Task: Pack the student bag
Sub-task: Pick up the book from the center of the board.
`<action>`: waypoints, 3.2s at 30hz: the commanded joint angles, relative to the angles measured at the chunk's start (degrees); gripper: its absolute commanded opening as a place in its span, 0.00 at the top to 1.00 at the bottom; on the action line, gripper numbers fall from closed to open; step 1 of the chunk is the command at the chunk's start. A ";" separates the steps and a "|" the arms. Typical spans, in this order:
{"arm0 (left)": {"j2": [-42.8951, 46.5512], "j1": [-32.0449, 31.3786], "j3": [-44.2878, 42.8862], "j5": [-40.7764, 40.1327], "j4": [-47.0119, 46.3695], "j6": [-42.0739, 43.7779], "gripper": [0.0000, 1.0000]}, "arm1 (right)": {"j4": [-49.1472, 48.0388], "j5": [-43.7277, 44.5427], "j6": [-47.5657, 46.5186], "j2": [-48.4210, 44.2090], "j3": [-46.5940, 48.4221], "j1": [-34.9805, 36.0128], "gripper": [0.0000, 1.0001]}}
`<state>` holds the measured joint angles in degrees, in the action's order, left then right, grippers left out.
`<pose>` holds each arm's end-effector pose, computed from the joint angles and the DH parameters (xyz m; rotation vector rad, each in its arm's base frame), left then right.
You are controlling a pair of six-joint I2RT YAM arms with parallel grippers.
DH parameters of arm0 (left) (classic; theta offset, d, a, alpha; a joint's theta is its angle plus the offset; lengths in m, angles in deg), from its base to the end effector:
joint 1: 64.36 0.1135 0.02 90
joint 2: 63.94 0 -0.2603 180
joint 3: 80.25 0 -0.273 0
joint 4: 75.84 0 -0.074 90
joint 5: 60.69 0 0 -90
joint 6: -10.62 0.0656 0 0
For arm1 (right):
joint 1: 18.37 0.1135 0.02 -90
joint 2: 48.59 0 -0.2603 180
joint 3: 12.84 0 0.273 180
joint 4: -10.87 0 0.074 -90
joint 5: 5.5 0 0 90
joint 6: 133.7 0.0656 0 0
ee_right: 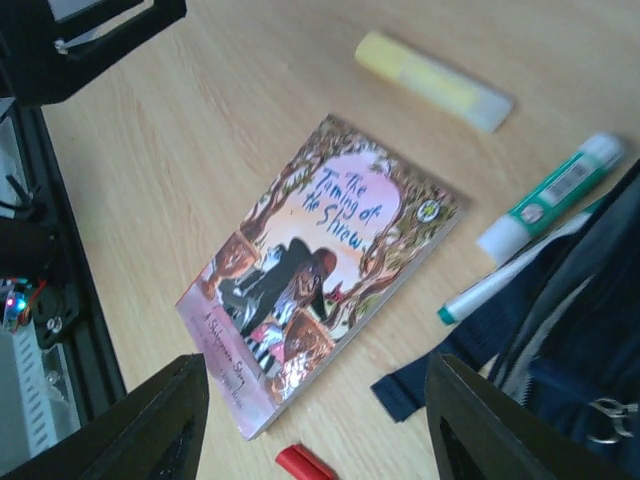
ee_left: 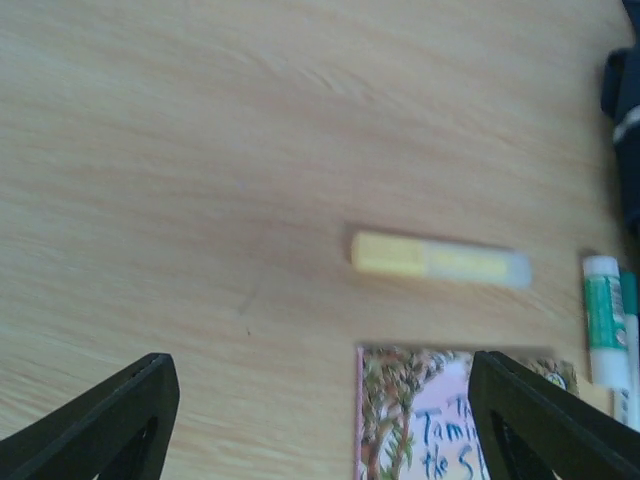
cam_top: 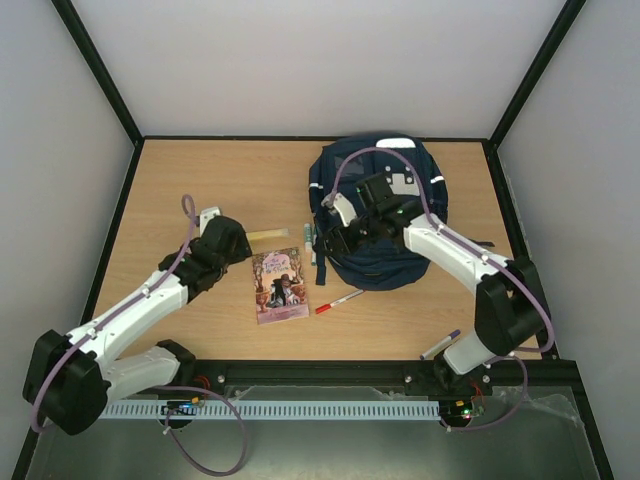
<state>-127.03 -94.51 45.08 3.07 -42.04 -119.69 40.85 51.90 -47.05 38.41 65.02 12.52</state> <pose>0.2486 -0.1108 0.2164 -0.4229 2.1809 -0.1439 0.3047 0.2235 0.2485 -0.9639 2.0635 0.8961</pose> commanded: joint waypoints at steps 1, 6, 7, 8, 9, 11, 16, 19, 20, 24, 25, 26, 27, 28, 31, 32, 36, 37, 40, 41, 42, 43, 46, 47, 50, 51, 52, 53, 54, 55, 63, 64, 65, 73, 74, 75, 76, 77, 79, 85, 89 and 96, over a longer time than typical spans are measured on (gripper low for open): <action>3.28 1.62 3.07 12.21 -2.81 -0.10 0.23 | 2.37 -2.70 2.23 2.48 -2.03 1.98 0.40; 2.14 3.66 6.40 23.30 -0.14 -2.31 0.15 | 0.84 -1.17 3.49 6.06 -4.17 4.62 0.42; 2.33 3.83 7.79 26.64 -1.07 -2.83 0.13 | 0.87 -1.44 3.83 7.05 -4.09 5.02 0.42; 2.66 3.87 9.30 29.00 -1.98 -3.74 0.12 | 0.95 -1.75 4.10 8.11 -3.89 5.45 0.43; 3.14 3.87 10.94 30.21 -2.49 -5.00 0.12 | 1.07 -2.18 4.38 9.12 -3.56 5.82 0.43; 4.26 3.87 12.72 30.41 -2.51 -6.33 0.12 | 1.01 -2.28 4.92 10.86 -2.97 6.45 0.43; 5.63 4.20 15.43 29.69 -2.18 -7.60 0.13 | 1.47 -2.29 6.09 15.91 -0.56 7.53 0.45; 4.93 4.44 16.45 30.38 -2.86 -8.06 0.13 | 2.86 -2.74 6.61 19.83 2.16 7.93 0.47; 4.56 4.51 16.65 30.63 -3.09 -8.03 0.14 | 3.23 -3.00 7.02 21.07 3.34 8.02 0.47; 4.05 4.49 17.78 31.82 -4.09 -7.73 0.17 | 4.06 -3.31 7.60 24.11 5.81 8.21 0.50; 4.20 4.49 18.18 32.11 -4.13 -7.43 0.17 | 4.09 -3.20 7.78 24.67 6.09 8.22 0.50; 4.38 4.49 18.50 32.26 -4.07 -7.15 0.18 | 4.11 -3.01 8.01 25.05 6.37 8.22 0.50; 4.70 4.49 18.91 32.30 -3.91 -7.07 0.18 | 4.07 -2.87 8.20 25.58 6.64 8.28 0.50; 4.96 4.49 19.43 32.23 -3.92 -7.06 0.18 | 4.12 -2.78 8.34 26.11 6.87 8.29 0.50; 4.91 4.49 20.52 33.21 -4.91 -7.21 0.18 | 4.70 -2.15 8.81 27.97 7.99 8.51 0.51; 4.51 4.52 20.79 33.60 -5.26 -7.34 0.18 | 5.08 -1.86 8.97 28.56 8.47 8.62 0.51; 3.65 4.49 21.47 34.33 -6.82 -8.12 0.18 | 5.72 -0.44 9.52 30.69 9.56 8.83 0.54; 3.36 4.49 21.66 34.47 -7.33 -8.31 0.18 | 5.64 0.21 9.75 31.09 9.62 8.83 0.57; 2.14 4.57 22.08 35.20 -8.95 -9.00 0.15 | 6.26 3.98 10.66 32.72 9.99 8.85 0.74; 1.59 4.58 22.25 35.51 -9.51 -9.31 0.13 | 6.66 5.28 10.90 33.23 10.12 8.82 0.80; 0.97 4.58 22.39 35.84 -10.44 -9.72 0.12 | 6.90 6.66 11.24 33.83 10.29 8.83 0.85; 0.37 4.58 22.57 36.19 -11.24 -10.17 0.12 | 7.23 8.33 11.46 34.37 10.38 8.83 0.89; -1.37 4.68 23.11 37.14 -13.40 -11.51 0.11 | 8.63 13.25 11.69 36.21 11.10 8.83 0.94; -1.89 4.69 23.27 37.38 -13.98 -12.04 0.11 | 9.24 14.16 11.71 37.04 11.53 8.85 0.95; -2.89 4.75 23.87 37.66 -15.13 -13.27 0.11 | 10.01 15.09 11.72 39.69 11.74 8.83 0.97; -3.18 4.75 24.24 37.81 -15.86 -13.74 0.11 | 10.17 14.56 11.65 40.38 11.72 8.83 0.97; -3.52 4.75 24.73 38.11 -16.77 -14.19 0.11 | 10.20 14.07 11.69 41.05 11.61 8.79 0.98; -4.05 4.75 25.31 38.62 -17.84 -14.71 0.11 | 10.15 13.69 11.64 41.58 11.65 8.80 0.98; -4.58 4.75 25.69 39.42 -18.90 -15.19 0.11 | 10.23 13.36 11.64 42.10 11.72 8.82 0.99; -4.98 4.75 26.12 40.15 -20.06 -15.62 0.11 | 10.29 13.23 11.58 42.54 11.78 8.81 0.99; -6.96 4.83 25.96 40.15 -20.91 -16.59 0.12 | 10.22 11.79 11.22 44.04 11.76 8.84 0.99; -6.96 4.76 25.99 40.21 -21.00 -16.77 0.12 | 10.26 11.54 11.15 43.80 11.80 8.90 0.98; -6.87 4.76 25.98 40.10 -20.80 -16.79 0.13 | 10.48 11.25 11.12 43.61 11.84 8.82 0.97; -3.57 4.77 26.15 38.16 -16.50 -16.68 0.14 | 9.44 9.02 13.41 33.74 10.00 7.17 0.85; -3.05 4.75 26.16 37.91 -16.02 -16.61 0.14 | 9.08 8.72 13.76 31.76 9.22 7.16 0.85; -2.43 4.75 26.19 37.75 -15.62 -16.57 0.14 | 8.63 8.52 14.09 30.52 8.67 7.16 0.84; -2.05 4.82 26.23 37.55 -15.32 -16.62 0.14 | 8.21 8.35 14.39 29.50 8.09 7.18 0.83; -1.78 4.83 26.31 37.38 -15.18 -16.64 0.14 | 7.87 8.27 14.53 28.62 7.67 7.21 0.80; -1.52 4.82 26.54 37.16 -15.04 -16.59 0.14 | 7.12 7.57 14.31 27.13 6.95 7.17 0.77; -2.21 4.76 26.72 37.60 -15.85 -16.60 0.15 | 5.24 1.60 11.48 24.46 6.06 8.99 0.80; -2.29 4.76 26.37 37.71 -15.62 -16.42 0.15 | 5.40 -0.61 10.78 24.47 7.40 10.87 0.86; -1.43 4.82 26.51 37.47 -14.66 -16.45 0.15 | 6.64 0.35 10.93 26.61 9.89 11.27 0.91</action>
<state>-127.73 -89.68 69.15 41.52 -65.86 -135.52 44.93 53.04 -35.77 64.66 72.98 23.71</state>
